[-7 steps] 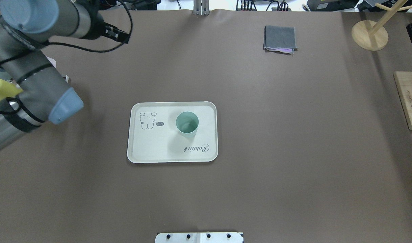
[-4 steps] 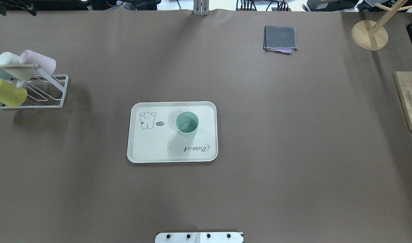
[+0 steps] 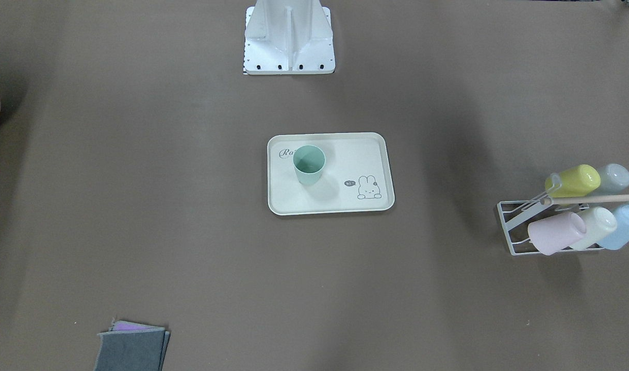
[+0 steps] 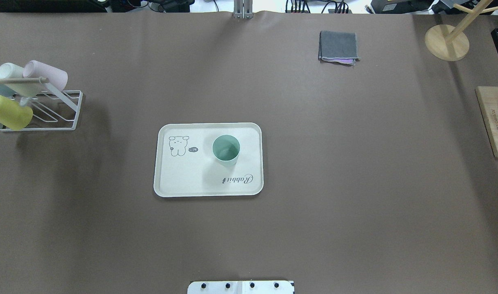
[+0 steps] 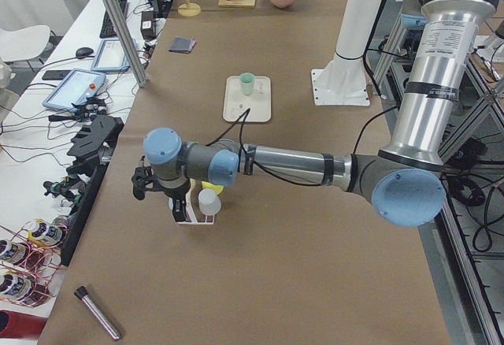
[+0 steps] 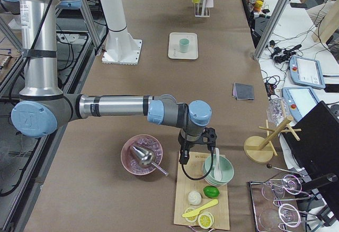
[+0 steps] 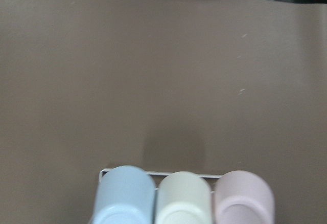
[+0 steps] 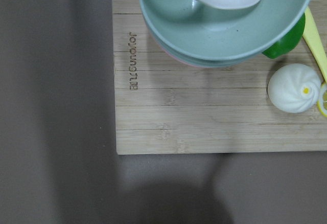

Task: Pick up and place green cup on tray

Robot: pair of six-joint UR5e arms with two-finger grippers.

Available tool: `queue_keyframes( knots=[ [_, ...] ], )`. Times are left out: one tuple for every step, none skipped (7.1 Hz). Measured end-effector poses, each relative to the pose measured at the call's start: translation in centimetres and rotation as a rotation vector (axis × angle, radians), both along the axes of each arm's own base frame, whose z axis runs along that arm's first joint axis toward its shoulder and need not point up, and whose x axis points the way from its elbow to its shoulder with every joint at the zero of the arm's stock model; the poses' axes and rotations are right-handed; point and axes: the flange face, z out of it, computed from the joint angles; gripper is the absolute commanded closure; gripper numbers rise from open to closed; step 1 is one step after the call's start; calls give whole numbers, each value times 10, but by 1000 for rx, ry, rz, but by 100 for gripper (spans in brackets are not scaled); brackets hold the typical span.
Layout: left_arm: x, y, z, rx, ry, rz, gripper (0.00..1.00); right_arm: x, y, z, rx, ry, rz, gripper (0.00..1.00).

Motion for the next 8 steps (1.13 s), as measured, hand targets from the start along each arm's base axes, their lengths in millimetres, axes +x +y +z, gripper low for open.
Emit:
queue_keyframes(
  knots=[
    [-12,34,26,3,-3,22,2,0,0,0,-2,-1,1,0],
    [-20,61,44,3,-6,35,2,0,0,0,-3,-1,2,0],
    [-26,76,51,10,-10,43,2,0,0,0,-3,-1,4,0],
    [-31,82,50,16,-16,42,2,0,0,0,-5,-1,6,0],
    [-35,84,49,13,-19,36,2,0,0,0,-6,-1,7,0],
    [-41,86,49,1,-20,25,2,0,0,0,-6,-1,7,0],
    [-45,88,49,-10,-20,18,2,0,0,1,-7,-3,8,0],
    [-46,88,50,-14,-20,15,2,0,0,1,-8,-5,8,0]
  ],
)
